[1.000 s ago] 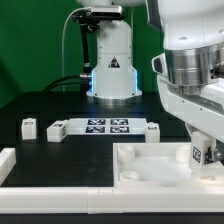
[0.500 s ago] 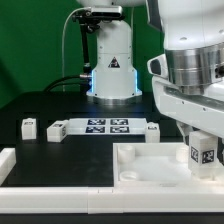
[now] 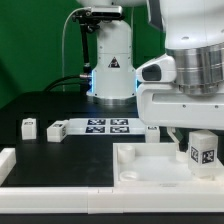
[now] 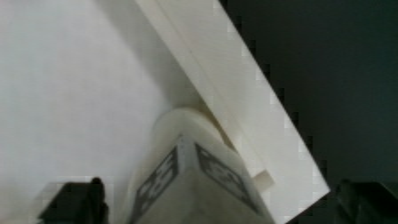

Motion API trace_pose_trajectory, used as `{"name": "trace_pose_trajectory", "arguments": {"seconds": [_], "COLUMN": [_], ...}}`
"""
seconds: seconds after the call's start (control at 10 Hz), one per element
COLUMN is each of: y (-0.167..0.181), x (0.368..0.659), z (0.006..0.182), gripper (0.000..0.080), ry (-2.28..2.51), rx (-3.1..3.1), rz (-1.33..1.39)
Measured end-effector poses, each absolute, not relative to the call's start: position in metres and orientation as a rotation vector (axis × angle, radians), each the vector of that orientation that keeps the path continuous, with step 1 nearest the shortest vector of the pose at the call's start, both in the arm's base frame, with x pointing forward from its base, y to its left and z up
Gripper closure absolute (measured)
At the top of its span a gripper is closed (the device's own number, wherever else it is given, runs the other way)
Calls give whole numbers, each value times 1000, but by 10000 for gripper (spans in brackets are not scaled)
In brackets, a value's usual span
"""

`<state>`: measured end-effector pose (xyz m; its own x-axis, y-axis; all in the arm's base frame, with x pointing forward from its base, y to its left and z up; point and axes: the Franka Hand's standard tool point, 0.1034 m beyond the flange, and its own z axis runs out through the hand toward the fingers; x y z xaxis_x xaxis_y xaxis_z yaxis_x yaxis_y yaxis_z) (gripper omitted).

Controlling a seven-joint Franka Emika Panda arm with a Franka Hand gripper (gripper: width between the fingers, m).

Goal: Assemble one leg

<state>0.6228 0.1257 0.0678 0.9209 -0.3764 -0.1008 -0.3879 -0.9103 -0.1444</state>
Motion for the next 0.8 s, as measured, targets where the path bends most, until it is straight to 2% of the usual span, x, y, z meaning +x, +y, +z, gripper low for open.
{"name": "trace_pose_trajectory", "arguments": {"seconds": [0.5, 0.8], "y": [110, 107], "x": [630, 630], "z": [70, 69], "gripper": [150, 150], "ry": [-504, -541], "rx": [-2994, -2987], "rz": [-5, -9]}}
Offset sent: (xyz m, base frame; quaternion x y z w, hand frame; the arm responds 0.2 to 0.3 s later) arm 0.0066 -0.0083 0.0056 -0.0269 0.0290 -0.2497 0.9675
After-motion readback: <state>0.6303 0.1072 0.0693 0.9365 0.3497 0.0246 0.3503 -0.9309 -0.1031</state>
